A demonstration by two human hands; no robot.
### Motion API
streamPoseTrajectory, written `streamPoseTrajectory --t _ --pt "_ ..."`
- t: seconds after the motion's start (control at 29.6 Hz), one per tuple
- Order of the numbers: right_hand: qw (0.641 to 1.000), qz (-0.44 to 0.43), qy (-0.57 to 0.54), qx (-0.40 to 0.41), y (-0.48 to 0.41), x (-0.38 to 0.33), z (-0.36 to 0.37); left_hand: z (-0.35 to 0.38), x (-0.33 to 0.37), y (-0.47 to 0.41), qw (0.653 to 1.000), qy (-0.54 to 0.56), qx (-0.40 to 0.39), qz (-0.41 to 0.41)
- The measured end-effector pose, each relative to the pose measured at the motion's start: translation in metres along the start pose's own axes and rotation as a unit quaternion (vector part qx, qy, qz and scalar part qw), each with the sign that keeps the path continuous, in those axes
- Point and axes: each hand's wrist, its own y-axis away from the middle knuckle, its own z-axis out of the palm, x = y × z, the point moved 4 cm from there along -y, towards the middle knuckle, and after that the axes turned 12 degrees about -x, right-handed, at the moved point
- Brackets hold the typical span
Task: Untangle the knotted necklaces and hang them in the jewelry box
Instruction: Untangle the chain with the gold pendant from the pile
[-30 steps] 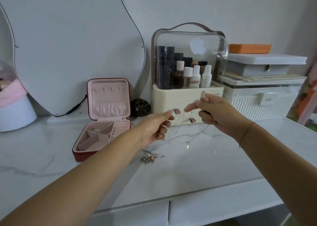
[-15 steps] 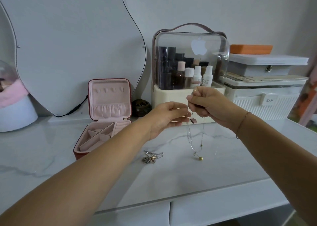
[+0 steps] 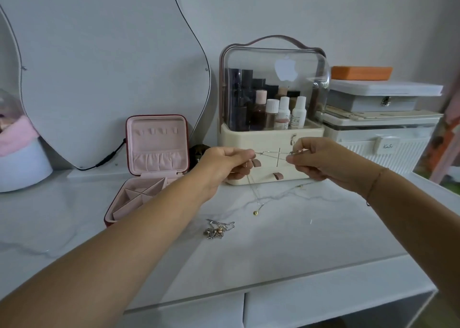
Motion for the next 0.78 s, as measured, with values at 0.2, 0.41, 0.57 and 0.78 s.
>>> streamPoseTrajectory --t 0.2,0.41,0.57,0.78 --pt "0.996 0.038 0.074 0.009 0.011 0.018 -0.003 -0.019 -0.016 0.002 0.998 0.033 0.039 -0.034" --pt "0.990 0.070 0.097 0.068 0.017 0.043 -0.017 -0.034 -0.025 0.005 0.996 0.014 0.063 -0.059" --pt "0.986 0.073 -0.047 0.139 0.026 0.074 -0.037 -0.049 -0.026 0.004 0.992 0.111 0.044 -0.039" --pt "0.924 0.074 -0.337 0.164 0.029 0.117 -0.045 -0.062 -0.024 0.009 0.964 0.262 0.045 -0.022"
